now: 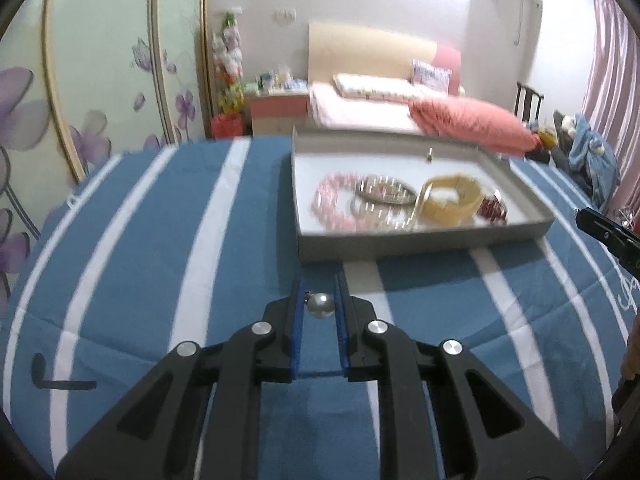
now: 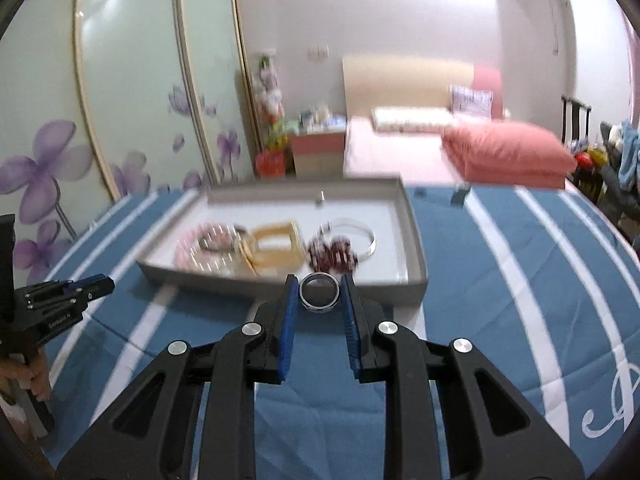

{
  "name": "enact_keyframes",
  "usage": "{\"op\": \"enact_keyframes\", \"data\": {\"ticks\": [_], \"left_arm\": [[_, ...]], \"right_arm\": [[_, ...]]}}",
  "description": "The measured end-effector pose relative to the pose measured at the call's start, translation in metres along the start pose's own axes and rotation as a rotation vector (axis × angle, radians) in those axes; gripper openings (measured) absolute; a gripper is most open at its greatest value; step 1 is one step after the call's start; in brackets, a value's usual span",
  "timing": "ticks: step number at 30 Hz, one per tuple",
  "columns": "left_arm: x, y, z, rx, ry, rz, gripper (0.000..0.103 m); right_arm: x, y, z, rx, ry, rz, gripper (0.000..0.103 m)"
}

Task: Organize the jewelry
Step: 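Grasp the silver ring with the right tool while the left tool lifts the stud, then carry the stud and ring in both tools over the tray and lower them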

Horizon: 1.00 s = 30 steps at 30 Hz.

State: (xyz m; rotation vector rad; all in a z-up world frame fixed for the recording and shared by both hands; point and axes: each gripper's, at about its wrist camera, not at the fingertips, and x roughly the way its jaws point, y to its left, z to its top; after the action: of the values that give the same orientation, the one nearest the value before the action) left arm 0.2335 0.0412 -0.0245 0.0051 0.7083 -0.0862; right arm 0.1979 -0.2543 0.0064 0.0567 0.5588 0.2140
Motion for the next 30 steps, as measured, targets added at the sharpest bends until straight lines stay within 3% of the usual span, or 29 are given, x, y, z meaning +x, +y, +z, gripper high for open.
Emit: {"op": "enact_keyframes", "data": {"ticks": [7,13,30], "left_arm": [[-0.039,-0.016,0.010,0.023,-0.168,0.043,0.015],[-0.061,-0.031,0.013,0.044,-0.265,0.077,0.015],[-0.061,-0.051,0.021,0.061,-0.351,0.116,0.015]], "right_arm": [[-0.026,0.016,0.011,-0.046,-0.184,-0.016,0.023],[-0.037,0.019,0.013,-0.040,-0.249,-0.020,0.023],[-0.036,0.017,0.015,-0.034,-0.316,-0.043,0.023]]}}
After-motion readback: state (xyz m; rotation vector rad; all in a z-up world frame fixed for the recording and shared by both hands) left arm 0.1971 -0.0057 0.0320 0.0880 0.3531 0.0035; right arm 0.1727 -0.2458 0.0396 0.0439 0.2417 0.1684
